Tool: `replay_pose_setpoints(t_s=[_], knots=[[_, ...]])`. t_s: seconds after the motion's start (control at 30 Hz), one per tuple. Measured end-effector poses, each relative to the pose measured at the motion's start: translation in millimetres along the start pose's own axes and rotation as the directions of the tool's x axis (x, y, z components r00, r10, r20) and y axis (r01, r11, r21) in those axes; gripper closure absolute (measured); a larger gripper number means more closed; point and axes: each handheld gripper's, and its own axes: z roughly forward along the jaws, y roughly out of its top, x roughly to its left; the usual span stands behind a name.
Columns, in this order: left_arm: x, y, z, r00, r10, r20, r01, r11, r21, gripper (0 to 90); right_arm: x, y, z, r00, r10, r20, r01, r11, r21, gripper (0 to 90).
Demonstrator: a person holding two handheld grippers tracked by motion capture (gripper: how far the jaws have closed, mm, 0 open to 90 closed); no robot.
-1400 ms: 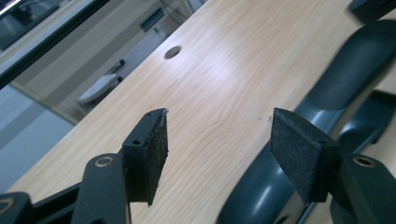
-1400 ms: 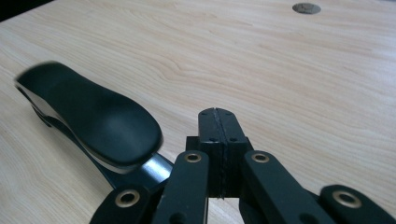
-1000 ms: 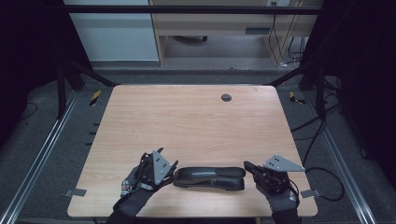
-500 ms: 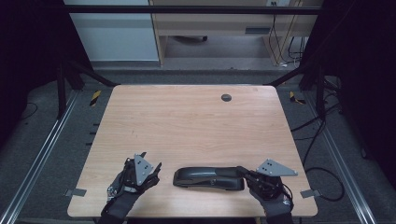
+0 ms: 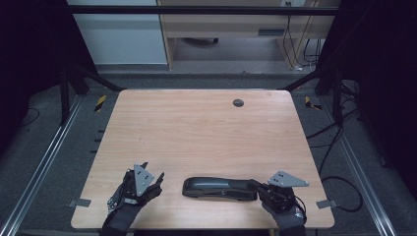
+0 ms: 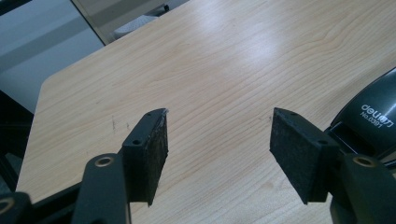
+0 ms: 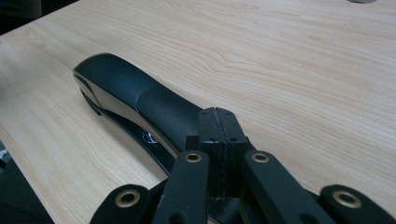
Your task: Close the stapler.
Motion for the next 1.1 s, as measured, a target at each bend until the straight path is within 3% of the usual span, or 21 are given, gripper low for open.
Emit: replay_pose_setpoints(t_s=[0.2,0.6,0.63,0.7,0.8,0.83,0.97,1.03,1.07,1.1], knots=[[1.5,-1.2,1.1,0.9999,-0.011,0.003,0.011,0.9999,0.002,36.3,1.4,0.5,0.2,0.9998,-0.019,0.010,0.019,1.000,0.000,90.0],[1.5,-1.6,2.7,0.9998,-0.011,0.017,0.011,0.9999,0.008,35.8,4.3,11.4,-6.2,0.9992,-0.038,0.006,0.039,0.996,-0.075,88.7],[1.5,-1.7,3.0,0.9997,-0.013,0.022,0.013,0.9999,0.010,35.5,4.6,13.7,-5.7,0.9983,-0.053,0.027,0.054,0.996,-0.068,82.3],[1.9,-2.0,3.7,0.9993,-0.014,0.035,0.014,0.9998,0.011,35.5,3.9,13.5,-4.8,0.9969,-0.061,0.050,0.065,0.995,-0.074,79.2],[3.9,-3.2,5.4,0.9987,-0.022,0.045,0.022,0.9997,0.015,35.3,-4.8,11.6,-5.3,0.9929,-0.044,0.111,0.056,0.993,-0.107,65.1],[3.9,-3.2,5.4,0.9987,-0.022,0.045,0.022,0.9997,0.015,35.2,-4.8,11.6,-5.3,0.9929,-0.044,0.111,0.056,0.993,-0.107,65.1],[9.2,-6.3,9.8,0.9973,-0.049,0.055,0.048,0.9986,0.024,34.9,-28.6,7.4,-11.0,0.9818,0.001,0.190,0.026,0.990,-0.136,46.6],[13.0,-8.5,12.4,0.9969,-0.059,0.053,0.057,0.9981,0.025,34.6,-35.3,5.3,-12.0,0.9779,0.019,0.208,0.008,0.992,-0.129,43.9],[15.5,-10.1,14.2,0.9964,-0.067,0.052,0.065,0.9975,0.028,34.3,-46.2,1.3,-13.7,0.9697,0.037,0.241,-0.008,0.993,-0.121,40.1],[17.3,-11.1,15.3,0.9962,-0.069,0.053,0.067,0.9973,0.029,34.3,-46.2,1.3,-13.7,0.9697,0.037,0.241,-0.008,0.993,-0.121,40.1]])
